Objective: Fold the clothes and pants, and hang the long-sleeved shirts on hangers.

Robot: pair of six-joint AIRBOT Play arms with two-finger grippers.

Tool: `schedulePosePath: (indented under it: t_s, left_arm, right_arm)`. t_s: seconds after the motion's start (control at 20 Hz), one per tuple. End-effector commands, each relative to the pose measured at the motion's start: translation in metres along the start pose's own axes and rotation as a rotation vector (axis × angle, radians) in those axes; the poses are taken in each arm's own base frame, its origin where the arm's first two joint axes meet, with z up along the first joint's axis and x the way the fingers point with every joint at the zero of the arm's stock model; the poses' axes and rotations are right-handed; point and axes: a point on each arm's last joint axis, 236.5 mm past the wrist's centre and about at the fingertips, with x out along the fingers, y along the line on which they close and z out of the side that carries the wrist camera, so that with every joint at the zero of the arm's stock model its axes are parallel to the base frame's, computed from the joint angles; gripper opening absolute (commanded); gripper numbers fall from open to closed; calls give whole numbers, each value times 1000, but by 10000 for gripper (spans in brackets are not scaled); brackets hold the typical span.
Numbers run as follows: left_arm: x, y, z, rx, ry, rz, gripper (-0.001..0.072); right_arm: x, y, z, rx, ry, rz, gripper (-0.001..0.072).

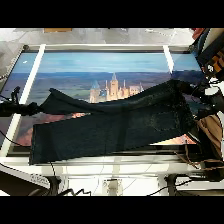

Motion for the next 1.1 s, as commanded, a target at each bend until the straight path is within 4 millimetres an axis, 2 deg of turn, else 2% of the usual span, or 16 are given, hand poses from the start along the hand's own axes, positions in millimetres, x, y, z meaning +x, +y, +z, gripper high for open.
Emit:
schedulePosePath:
  t_s: [0.0, 0.15, 0.25, 0.45, 0.55, 0.65, 0.7, 0.8, 0.9, 1.05]
  left_arm:
    - [1, -17, 29, -51, -113, -61, 27]
    - [-25, -33, 65, -90, -254, -109, 24]
    - [-59, -38, 95, -50, -353, -73, 23]
    - [-159, -42, 159, -3, -631, 56, 22]
    - [-199, -41, 172, 10, -731, 112, 22]
    - [-209, -47, 168, 28, -729, 113, 22]
    - [-204, -50, 161, 46, -691, 108, 22]
    - [-192, -41, 144, 60, -599, 150, 22]
    - [-182, -22, 121, 20, -491, 218, 22]
    - [-162, -4, 71, 35, -266, 280, 22]
  right_arm:
    - [0, 1, 0, 0, 0, 1, 33]
    - [0, -2, 5, 0, -21, -9, 33]
    - [0, -4, 12, 1, -49, -21, 33]
    - [5, -5, 19, 77, -93, -37, 33]
    - [13, 1, 17, 70, -100, -36, 32]
    - [24, 7, 12, 70, -101, -35, 32]
    - [30, 8, 8, 98, -95, -35, 32]
    - [39, 4, -2, 163, -76, -40, 32]
    - [46, 0, -10, 175, -58, -46, 32]
    - [53, -1, -8, 175, -55, -45, 32]
